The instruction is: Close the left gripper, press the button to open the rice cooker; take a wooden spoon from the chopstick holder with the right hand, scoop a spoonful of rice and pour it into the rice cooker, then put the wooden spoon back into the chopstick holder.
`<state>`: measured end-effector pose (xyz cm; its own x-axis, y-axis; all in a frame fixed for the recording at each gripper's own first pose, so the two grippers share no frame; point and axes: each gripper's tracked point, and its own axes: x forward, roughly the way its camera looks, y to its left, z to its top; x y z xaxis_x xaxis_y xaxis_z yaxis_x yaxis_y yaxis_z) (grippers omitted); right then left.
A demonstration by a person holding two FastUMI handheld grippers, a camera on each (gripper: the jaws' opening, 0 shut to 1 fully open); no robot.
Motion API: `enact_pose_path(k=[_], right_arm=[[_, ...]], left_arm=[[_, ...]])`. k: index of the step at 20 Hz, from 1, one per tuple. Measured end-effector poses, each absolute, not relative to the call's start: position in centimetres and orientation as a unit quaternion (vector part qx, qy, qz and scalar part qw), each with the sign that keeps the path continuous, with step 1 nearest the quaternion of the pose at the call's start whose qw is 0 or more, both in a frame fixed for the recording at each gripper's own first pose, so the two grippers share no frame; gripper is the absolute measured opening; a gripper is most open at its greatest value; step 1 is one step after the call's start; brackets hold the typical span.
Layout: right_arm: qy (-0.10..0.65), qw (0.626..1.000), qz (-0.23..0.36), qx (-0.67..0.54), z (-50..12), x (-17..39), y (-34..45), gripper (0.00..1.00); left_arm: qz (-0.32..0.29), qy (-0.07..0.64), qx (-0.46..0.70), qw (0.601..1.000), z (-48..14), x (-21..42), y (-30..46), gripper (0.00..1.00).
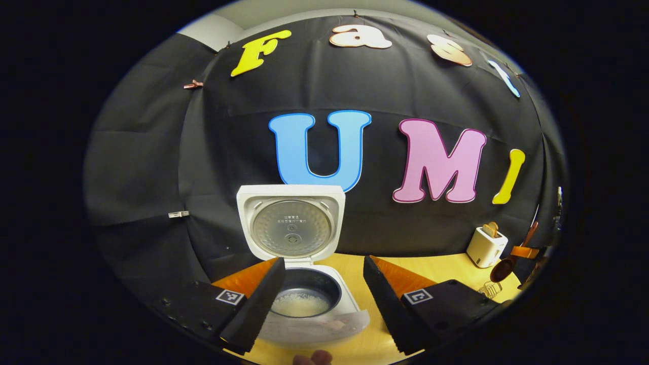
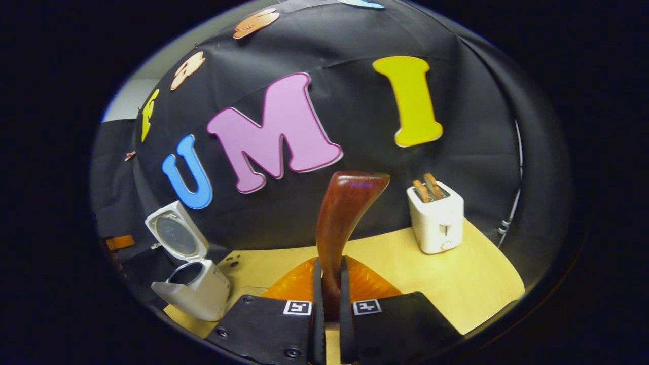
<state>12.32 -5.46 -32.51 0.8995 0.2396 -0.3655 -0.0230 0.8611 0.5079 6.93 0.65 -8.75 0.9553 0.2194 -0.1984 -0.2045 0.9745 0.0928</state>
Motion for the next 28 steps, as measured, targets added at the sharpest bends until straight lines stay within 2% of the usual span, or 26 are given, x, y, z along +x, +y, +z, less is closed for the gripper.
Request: enact_pose_path(k=[3, 9, 15, 20, 24, 28], right_arm=[[0.221, 0.937, 0.116, 0.245, -32.4, 12.8, -0.1, 0.15], [0.265, 0.934, 0.184, 0.152, -36.7, 12.3, 8.4, 0.14], [0.303, 0.931, 0.203, 0.015, -41.8, 11.9, 11.0, 0.15], [0.338, 0.916, 0.214, -0.036, -44.9, 10.5, 12.5, 0.15], [0.356, 0.909, 0.215, 0.016, -45.2, 9.6, 14.9, 0.15], [0.369, 0.903, 0.191, 0.106, -44.9, 9.2, 16.7, 0.15]], left_arm=[[0.11, 0.099, 0.035, 0.988, -8.3, 6.2, 1.6, 0.98], [0.117, 0.102, 0.028, 0.988, -8.8, 4.7, 3.6, 0.98], [0.116, 0.108, 0.027, 0.987, -9.4, 4.2, 5.4, 0.98], [0.121, 0.105, 0.023, 0.987, -9.8, 4.4, 7.0, 0.98], [0.122, 0.107, 0.018, 0.987, -10.3, 4.3, 7.7, 0.98], [0.123, 0.108, 0.019, 0.986, -10.4, 3.9, 8.3, 0.98]])
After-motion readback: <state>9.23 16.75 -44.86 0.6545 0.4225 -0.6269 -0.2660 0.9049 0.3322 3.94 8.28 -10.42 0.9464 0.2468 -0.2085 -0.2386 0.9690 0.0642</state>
